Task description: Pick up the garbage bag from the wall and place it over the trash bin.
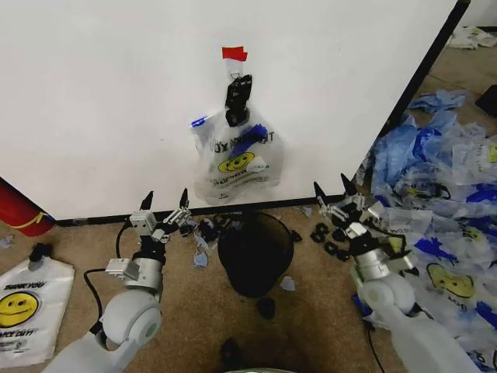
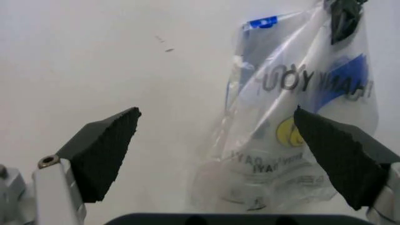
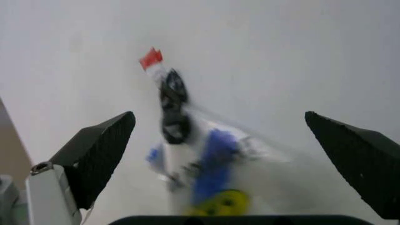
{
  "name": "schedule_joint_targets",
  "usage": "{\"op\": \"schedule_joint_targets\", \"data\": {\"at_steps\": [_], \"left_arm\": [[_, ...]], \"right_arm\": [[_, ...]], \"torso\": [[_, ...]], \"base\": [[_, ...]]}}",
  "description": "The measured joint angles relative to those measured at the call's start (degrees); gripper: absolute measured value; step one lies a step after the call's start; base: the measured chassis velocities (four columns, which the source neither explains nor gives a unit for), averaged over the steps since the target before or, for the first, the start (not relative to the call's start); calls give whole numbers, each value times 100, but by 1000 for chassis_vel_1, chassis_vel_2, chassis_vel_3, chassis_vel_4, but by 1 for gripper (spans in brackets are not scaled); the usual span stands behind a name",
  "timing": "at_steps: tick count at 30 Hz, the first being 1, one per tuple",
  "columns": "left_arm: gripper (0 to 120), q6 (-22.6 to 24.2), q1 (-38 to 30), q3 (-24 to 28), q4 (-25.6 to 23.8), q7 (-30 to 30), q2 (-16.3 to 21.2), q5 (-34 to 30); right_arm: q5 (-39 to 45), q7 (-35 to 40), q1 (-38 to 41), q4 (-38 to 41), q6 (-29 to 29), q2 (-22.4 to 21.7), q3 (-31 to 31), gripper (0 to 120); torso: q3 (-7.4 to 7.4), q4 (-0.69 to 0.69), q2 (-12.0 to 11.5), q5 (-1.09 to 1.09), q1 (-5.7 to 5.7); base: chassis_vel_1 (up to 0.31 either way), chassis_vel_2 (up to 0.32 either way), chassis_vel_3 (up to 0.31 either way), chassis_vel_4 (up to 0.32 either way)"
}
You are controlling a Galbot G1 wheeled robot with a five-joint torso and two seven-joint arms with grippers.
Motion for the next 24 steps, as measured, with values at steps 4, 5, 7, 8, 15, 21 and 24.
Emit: {"op": "schedule_joint_targets", "data": {"at_steps": [4,5,7,8,15,21,24], "left_arm": [[98,-19,211,-150,-25,1,-72,87],[98,-25,237,-170,-31,1,-84,97],[98,-31,279,-212,-43,2,-107,109],[98,-32,309,-244,-54,3,-124,113],[98,-32,498,-420,-97,-2,-281,186],[98,-62,666,-524,-125,2,-410,284],[98,-65,719,-572,-159,4,-453,296]], "right_arm": [[1319,-66,461,27,-502,20,-311,100],[1480,-118,552,-20,-568,24,-361,100],[1711,-211,698,-86,-668,28,-440,100],[1889,-294,832,-148,-761,34,-516,100],[2446,-736,1855,-824,-1100,259,-1093,100],[2599,-790,2593,-1531,-1210,698,-1559,100],[2603,-781,2878,-1912,-1236,960,-1762,100]], "torso": [[0,0,0,-1,0],[0,0,0,0,0],[0,-1,0,0,0],[0,-2,0,-1,0],[0,0,0,0,0],[0,0,0,-1,0],[0,0,0,-1,0]], "base": [[0,0,0,0],[0,0,0,0],[0,0,0,0],[0,0,0,0],[0,0,0,0],[0,0,0,0],[0,0,0,0]]}}
